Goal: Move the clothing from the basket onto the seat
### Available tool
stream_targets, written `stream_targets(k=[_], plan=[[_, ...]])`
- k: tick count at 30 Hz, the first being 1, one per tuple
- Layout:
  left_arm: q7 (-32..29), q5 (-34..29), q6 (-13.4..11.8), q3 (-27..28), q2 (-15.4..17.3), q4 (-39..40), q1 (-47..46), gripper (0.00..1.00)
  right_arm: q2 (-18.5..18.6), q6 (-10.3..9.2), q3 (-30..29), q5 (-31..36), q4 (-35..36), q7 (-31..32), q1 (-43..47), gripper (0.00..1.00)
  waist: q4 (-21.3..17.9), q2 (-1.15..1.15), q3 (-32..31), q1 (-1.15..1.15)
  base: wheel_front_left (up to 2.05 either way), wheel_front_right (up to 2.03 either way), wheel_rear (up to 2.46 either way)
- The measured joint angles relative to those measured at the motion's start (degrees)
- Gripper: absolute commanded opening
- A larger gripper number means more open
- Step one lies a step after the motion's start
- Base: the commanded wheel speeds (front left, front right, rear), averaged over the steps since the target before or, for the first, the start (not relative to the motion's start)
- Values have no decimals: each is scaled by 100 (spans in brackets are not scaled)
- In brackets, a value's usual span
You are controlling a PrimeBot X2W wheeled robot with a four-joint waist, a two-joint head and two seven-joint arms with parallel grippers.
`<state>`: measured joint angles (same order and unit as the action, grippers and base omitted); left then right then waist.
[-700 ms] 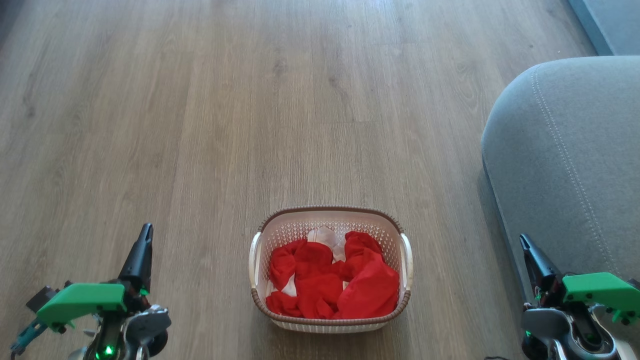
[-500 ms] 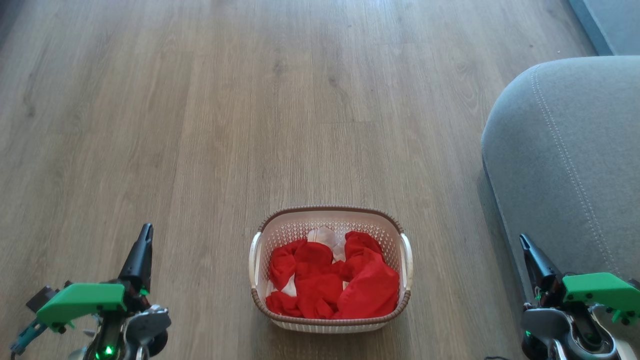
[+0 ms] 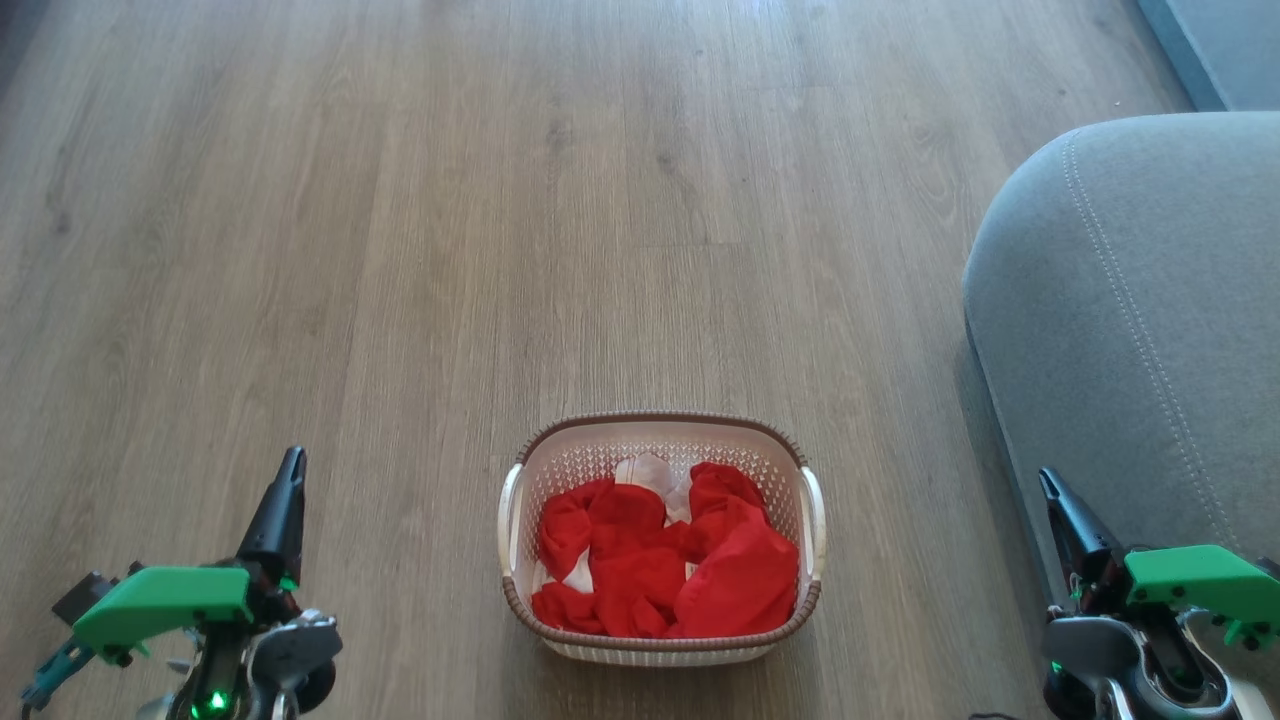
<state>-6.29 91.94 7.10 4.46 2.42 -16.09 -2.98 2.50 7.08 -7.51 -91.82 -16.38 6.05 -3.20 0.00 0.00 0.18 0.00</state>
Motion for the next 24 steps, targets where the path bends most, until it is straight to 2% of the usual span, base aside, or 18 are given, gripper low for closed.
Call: stream_targets(k=[24], plan=[[0, 0, 0, 0, 0, 0, 0, 0, 0, 0, 0, 0, 0, 0, 0, 0, 0, 0, 0, 0, 0, 0, 0]])
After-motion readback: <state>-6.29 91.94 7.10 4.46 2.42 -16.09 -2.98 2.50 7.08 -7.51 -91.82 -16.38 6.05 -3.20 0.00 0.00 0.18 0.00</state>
